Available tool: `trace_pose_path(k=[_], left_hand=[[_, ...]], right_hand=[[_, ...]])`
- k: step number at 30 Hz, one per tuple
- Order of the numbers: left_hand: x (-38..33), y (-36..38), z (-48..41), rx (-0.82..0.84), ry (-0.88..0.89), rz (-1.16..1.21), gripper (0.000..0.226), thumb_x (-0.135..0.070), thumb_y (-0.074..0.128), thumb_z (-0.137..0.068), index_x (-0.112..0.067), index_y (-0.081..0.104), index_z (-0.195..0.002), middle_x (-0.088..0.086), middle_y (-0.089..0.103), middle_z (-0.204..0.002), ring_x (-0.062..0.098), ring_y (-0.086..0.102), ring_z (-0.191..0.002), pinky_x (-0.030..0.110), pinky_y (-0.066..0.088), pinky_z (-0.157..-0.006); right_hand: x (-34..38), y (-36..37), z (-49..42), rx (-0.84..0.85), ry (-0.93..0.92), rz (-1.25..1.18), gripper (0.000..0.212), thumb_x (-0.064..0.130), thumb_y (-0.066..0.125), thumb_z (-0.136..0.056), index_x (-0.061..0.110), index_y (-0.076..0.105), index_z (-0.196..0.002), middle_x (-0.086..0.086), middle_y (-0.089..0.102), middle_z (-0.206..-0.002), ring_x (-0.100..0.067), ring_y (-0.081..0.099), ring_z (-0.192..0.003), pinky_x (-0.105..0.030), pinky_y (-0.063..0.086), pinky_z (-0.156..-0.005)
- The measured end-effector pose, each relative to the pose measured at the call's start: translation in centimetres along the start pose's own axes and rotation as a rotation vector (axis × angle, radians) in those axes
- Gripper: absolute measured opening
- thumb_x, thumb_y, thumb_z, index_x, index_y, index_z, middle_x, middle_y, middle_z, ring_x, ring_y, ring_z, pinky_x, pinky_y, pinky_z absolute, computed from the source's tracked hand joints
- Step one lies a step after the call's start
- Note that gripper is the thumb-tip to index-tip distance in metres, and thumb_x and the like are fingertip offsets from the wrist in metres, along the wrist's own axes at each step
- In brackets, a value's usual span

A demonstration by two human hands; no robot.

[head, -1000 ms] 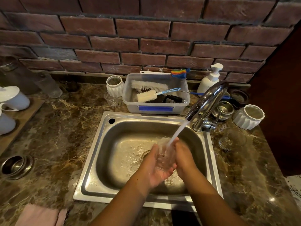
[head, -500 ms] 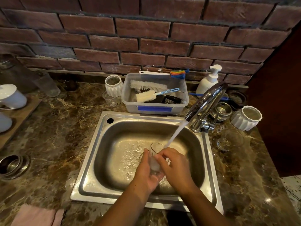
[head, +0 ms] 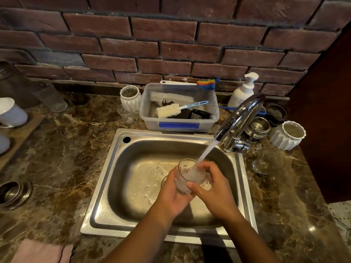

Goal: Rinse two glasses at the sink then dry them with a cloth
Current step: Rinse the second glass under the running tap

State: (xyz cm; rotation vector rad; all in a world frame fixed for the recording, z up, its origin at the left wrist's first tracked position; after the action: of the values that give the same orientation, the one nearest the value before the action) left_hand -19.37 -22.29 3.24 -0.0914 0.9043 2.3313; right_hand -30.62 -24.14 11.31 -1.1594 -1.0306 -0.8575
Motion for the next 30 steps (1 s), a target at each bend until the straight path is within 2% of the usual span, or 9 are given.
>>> trace_pose_path(k=[4,9,14,17,20,23,26,28,30], left_hand=[[-0.3,0.4,0.3,0.007,-0.021,-0.061,0.046,-0.042,0.058,-0.098,-0.005,0.065,-0.125,0.021,0.076,-0.102,0.033,0.068,-0.101,0.042,0.055,-0.088],[-0.5,0.3,0.2,-0.066,0.041,-0.083,0.041,-0.037,0.063,-0.097,-0.012,0.061,-0.129,0.022,0.067,-0.124,0.036,0.065,-0.113,0.044,0.059,-0.082],[-1.2,0.1,0.5,-0.073,0.246,-0.227,0.033,-0.039,0.054,-0.102,-0.015,0.066,-0.12,0.014,0.077,-0.107,0.03,0.075,-0.097,0.041,0.06,-0.083],[-2.1,0.2,0.9,-0.114,0.437,-0.435,0.028,-0.036,0.053,-0.103,-0.013,0.066,-0.113,0.014,0.076,-0.104,0.027,0.075,-0.091,0.036,0.06,-0.076],[-2.9,0.5,1.2,-0.112,0.579,-0.536,0.024,-0.029,0.053,-0.103,-0.008,0.064,-0.107,0.017,0.073,-0.099,0.033,0.073,-0.091,0.033,0.06,-0.071],[-3.5,0.7,1.3,-0.071,0.464,-0.516,0.031,-0.029,0.048,-0.105,-0.002,0.061,-0.112,0.023,0.072,-0.103,0.034,0.071,-0.091,0.037,0.057,-0.073],[-3.3,0.3,1.4,-0.086,0.102,-0.449,0.045,-0.047,0.05,-0.102,-0.008,0.07,-0.114,0.02,0.076,-0.104,0.03,0.071,-0.097,0.042,0.058,-0.083],[-3.3,0.0,1.3,-0.122,-0.01,-0.467,0.047,-0.051,0.057,-0.097,-0.009,0.072,-0.111,0.018,0.076,-0.095,0.026,0.069,-0.087,0.036,0.058,-0.075],[-3.2,0.2,0.9,-0.134,0.046,-0.493,0.041,-0.047,0.056,-0.099,-0.01,0.07,-0.111,0.014,0.074,-0.094,0.024,0.067,-0.081,0.032,0.056,-0.065]], right_hand=[[-0.4,-0.3,0.0,0.031,-0.009,0.001,0.049,0.019,0.084,-0.076,0.036,0.058,-0.114,0.016,0.063,-0.116,-0.008,0.062,-0.112,-0.035,0.057,-0.094],[0.2,-0.5,0.1,-0.039,-0.098,0.312,0.052,0.028,0.075,-0.084,0.034,0.05,-0.129,0.017,0.047,-0.135,0.002,0.046,-0.125,-0.02,0.044,-0.103],[0.3,2.3,-0.1,0.17,0.06,0.238,0.047,0.028,0.066,-0.093,0.035,0.045,-0.134,0.017,0.064,-0.113,0.002,0.064,-0.103,-0.006,0.05,-0.078],[-0.5,3.1,-0.9,0.087,0.214,0.075,0.019,0.025,0.059,-0.097,0.022,0.064,-0.116,0.007,0.072,-0.103,-0.006,0.07,-0.091,-0.013,0.055,-0.074],[-0.8,3.4,-1.6,0.1,0.288,-0.047,0.016,0.019,0.057,-0.098,0.013,0.072,-0.1,0.0,0.075,-0.091,-0.009,0.073,-0.084,-0.021,0.058,-0.078],[-0.7,3.0,-2.0,0.141,0.187,-0.044,0.015,0.011,0.059,-0.096,0.013,0.074,-0.094,-0.002,0.076,-0.088,-0.011,0.073,-0.084,-0.027,0.058,-0.08],[-1.1,2.7,-2.0,0.26,0.119,0.034,0.017,0.014,0.062,-0.095,0.024,0.075,-0.099,0.0,0.078,-0.094,-0.013,0.073,-0.091,-0.037,0.059,-0.089],[-1.0,2.5,-1.8,0.317,0.089,0.07,0.018,0.015,0.063,-0.094,0.026,0.076,-0.101,0.002,0.078,-0.096,-0.012,0.072,-0.094,-0.035,0.058,-0.09],[-1.0,2.3,-2.0,0.291,0.109,0.047,0.019,0.012,0.062,-0.094,0.022,0.078,-0.098,0.001,0.078,-0.094,-0.012,0.072,-0.092,-0.034,0.058,-0.091]])
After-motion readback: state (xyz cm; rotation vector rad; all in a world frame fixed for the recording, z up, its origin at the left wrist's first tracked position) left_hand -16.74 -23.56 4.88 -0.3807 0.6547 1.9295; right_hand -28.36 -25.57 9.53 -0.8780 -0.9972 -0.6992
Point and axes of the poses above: each hand's wrist, its own z-axis away from the middle knuckle, its own y-axis out of the palm, x = y × z, the point moved 6 cm from there along -z, towards the middle knuckle
